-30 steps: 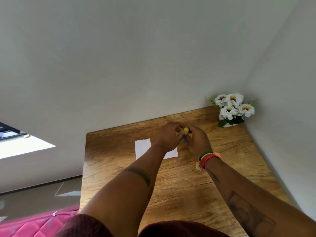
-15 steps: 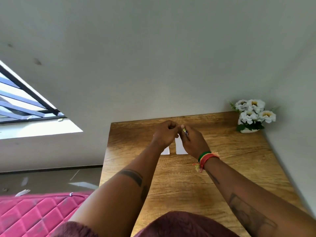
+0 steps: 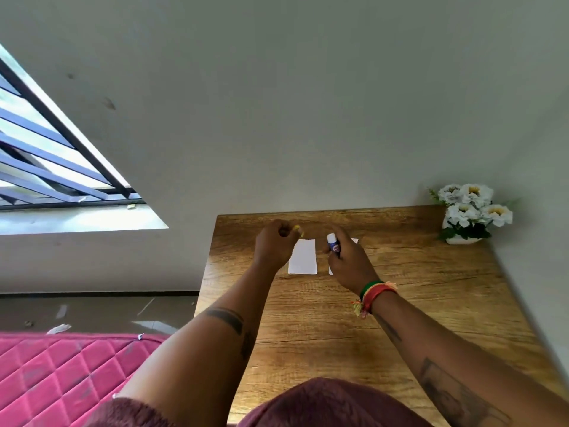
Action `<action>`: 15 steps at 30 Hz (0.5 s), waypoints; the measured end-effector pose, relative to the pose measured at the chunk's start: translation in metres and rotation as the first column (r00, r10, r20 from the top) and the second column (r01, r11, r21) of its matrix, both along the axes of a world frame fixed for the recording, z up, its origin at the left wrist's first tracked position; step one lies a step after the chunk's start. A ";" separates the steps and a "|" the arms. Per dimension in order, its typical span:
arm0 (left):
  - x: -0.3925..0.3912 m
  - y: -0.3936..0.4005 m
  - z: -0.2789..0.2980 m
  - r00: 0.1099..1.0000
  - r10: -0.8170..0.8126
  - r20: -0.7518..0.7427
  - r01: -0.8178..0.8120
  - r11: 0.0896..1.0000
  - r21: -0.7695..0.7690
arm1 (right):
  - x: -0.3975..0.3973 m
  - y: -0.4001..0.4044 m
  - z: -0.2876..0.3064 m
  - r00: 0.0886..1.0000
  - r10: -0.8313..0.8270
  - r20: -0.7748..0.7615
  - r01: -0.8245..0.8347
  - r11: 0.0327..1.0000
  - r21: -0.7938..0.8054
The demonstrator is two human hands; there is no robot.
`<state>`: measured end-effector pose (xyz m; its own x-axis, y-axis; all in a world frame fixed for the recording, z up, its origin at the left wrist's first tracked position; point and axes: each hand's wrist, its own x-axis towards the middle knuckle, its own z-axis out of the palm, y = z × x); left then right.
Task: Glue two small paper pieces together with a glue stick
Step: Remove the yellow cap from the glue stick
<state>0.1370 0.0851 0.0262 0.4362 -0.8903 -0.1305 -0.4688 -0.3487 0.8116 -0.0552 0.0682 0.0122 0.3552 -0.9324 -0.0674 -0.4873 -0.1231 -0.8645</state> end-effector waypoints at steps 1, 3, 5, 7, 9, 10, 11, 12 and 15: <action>0.008 0.005 -0.006 0.998 0.015 0.053 -0.016 1.000 0.016 | 0.003 0.003 0.000 1.000 0.015 -0.002 -0.015 1.000 0.004; 0.021 0.016 -0.017 0.995 0.045 0.092 -0.050 0.998 0.049 | 0.013 0.006 -0.002 0.999 0.034 0.014 -0.034 0.999 0.005; 0.032 0.025 -0.027 0.992 0.059 0.109 -0.070 0.993 0.096 | 0.026 0.007 -0.005 0.999 0.035 0.026 -0.035 0.999 0.005; 0.040 0.030 -0.034 0.991 0.055 0.119 -0.071 0.988 0.134 | 0.039 0.006 -0.007 0.999 0.029 0.015 -0.029 0.999 0.015; 0.048 0.033 -0.042 0.992 0.062 0.106 -0.078 0.985 0.153 | 0.053 0.004 -0.010 0.999 0.036 0.016 -0.036 0.999 0.034; 0.051 0.033 -0.046 0.993 0.067 0.100 -0.083 0.983 0.161 | 0.059 0.004 -0.011 0.999 0.041 0.018 -0.042 0.998 0.037; 0.054 0.033 -0.049 0.992 0.073 0.098 -0.089 0.981 0.170 | 0.065 0.003 -0.012 0.999 0.045 0.019 -0.046 0.998 0.035; 0.055 0.032 -0.052 0.992 0.077 0.102 -0.094 0.980 0.176 | 0.070 0.003 -0.011 0.999 0.048 0.022 -0.049 0.998 0.029; 0.059 0.028 -0.059 0.990 0.091 0.108 -0.112 0.970 0.214 | 0.082 -0.001 -0.011 0.998 0.053 0.042 -0.054 0.998 0.035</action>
<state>0.1964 0.1131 -0.0329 0.5431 -0.7952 -0.2698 -0.4946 -0.5626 0.6625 0.0266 0.0675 0.0015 0.4075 -0.9092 -0.0852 -0.4448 -0.1162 -0.8881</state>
